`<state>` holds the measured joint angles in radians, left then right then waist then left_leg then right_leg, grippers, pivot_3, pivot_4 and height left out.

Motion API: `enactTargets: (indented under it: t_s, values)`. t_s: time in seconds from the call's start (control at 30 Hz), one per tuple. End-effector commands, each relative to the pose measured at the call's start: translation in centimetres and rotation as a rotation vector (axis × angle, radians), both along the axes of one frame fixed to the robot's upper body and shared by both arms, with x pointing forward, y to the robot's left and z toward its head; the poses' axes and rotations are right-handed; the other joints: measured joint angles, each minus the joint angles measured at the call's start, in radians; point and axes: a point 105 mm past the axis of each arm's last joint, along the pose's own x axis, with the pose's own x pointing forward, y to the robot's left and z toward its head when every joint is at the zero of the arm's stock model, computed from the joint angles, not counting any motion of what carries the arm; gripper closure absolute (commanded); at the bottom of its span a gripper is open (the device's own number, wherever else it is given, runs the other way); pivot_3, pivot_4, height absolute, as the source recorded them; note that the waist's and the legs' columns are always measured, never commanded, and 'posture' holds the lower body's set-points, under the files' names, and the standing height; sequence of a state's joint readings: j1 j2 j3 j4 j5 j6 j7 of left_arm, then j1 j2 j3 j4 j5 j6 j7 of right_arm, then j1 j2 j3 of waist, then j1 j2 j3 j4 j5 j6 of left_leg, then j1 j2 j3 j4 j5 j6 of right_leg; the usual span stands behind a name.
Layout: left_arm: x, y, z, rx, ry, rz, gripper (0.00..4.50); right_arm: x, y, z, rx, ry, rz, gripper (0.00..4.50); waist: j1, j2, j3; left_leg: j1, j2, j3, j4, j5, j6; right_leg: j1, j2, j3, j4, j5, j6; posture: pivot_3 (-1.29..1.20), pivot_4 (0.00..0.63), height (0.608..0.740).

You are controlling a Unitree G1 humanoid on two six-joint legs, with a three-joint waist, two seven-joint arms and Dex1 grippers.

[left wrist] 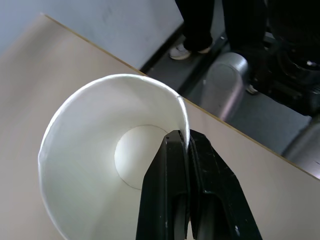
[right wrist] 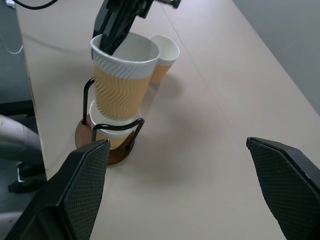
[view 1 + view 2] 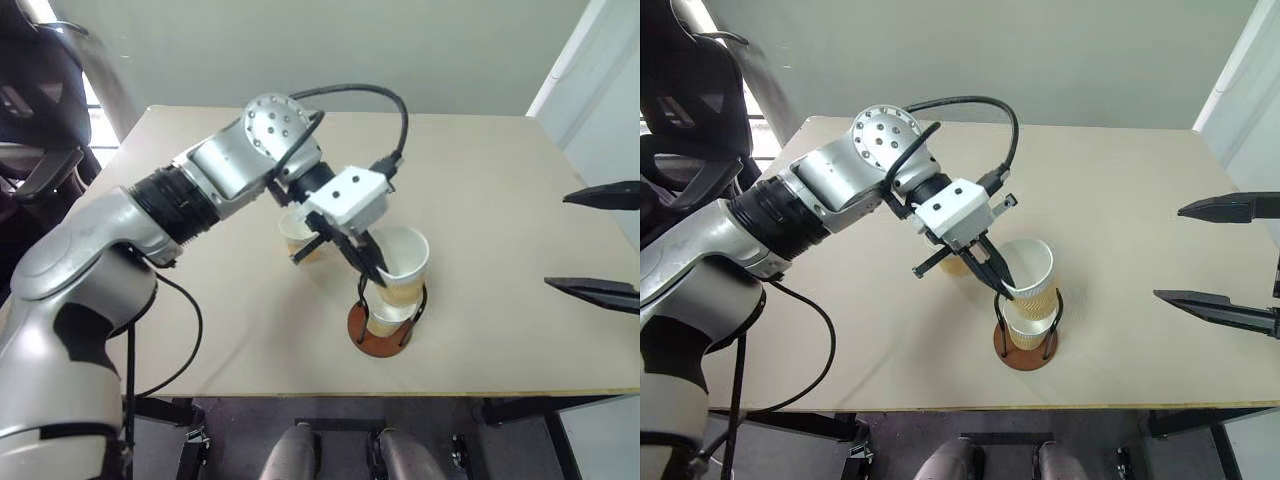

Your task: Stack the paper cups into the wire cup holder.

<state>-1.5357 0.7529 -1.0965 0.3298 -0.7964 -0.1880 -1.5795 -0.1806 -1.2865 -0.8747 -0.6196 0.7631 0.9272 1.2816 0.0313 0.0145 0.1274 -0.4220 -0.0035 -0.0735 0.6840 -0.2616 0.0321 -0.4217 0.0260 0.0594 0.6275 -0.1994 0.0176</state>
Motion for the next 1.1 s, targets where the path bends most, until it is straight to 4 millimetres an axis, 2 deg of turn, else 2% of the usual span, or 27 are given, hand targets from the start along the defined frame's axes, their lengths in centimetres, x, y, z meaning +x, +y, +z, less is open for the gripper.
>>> enactTargets:
  t_s: [0.03,0.6,0.7,0.77,1.03,1.07,1.1]
  values:
    - [-0.4,0.2,0.5,0.03,-0.039,-0.043,4.46,-0.3,-0.1,0.9,-0.004,-0.05,-0.009,0.0,0.0,0.0,0.0,0.0,0.0,0.0,0.0,0.0,0.0,0.0,0.0,0.0,0.0,0.0,0.0,0.0,0.15,0.74]
    - [0.1,0.3,-0.6,0.058,-0.028,-0.02,4.46,0.0,0.2,0.6,-0.013,-0.037,0.001,0.0,0.0,0.0,0.0,0.0,0.0,0.0,0.0,0.0,0.0,0.0,0.0,0.0,0.0,0.0,0.001,0.0,0.15,0.74]
    - [0.1,0.3,-0.5,0.052,-0.018,-0.015,3.85,0.1,0.2,0.6,-0.013,-0.038,0.002,0.0,0.0,0.0,0.0,0.0,0.0,0.0,0.0,0.0,0.0,0.0,0.0,0.0,0.0,0.0,0.001,0.0,0.15,0.74]
    - [0.3,0.2,-0.6,0.052,-0.018,-0.012,3.21,0.1,0.3,0.6,-0.013,-0.039,0.003,0.0,0.0,0.0,0.0,0.0,0.0,0.0,0.001,0.0,0.0,0.0,0.0,0.0,0.0,0.0,0.001,0.0,0.15,0.74]
    - [1.0,-0.3,-0.4,0.011,-0.02,0.012,0.28,0.2,0.3,0.5,-0.015,-0.038,0.003,0.0,0.001,0.0,0.0,0.0,0.0,0.0,0.001,0.0,0.0,0.0,0.0,0.0,0.0,0.001,0.002,0.0,0.15,0.74]
    - [1.2,-0.3,-0.1,-0.004,-0.02,0.024,0.02,0.3,0.3,0.5,-0.015,-0.037,0.005,0.0,0.001,0.0,0.0,0.0,0.0,0.001,0.001,0.0,0.0,0.001,0.0,0.0,0.0,0.001,0.002,0.0,0.15,0.74]
    - [1.4,-0.3,0.3,-0.02,-0.02,0.038,0.02,0.3,0.2,0.5,-0.014,-0.035,0.007,0.0,0.0,0.0,0.0,0.0,0.0,0.001,0.001,0.0,0.001,0.001,0.0,0.0,0.0,0.001,0.002,0.0,0.15,0.74]
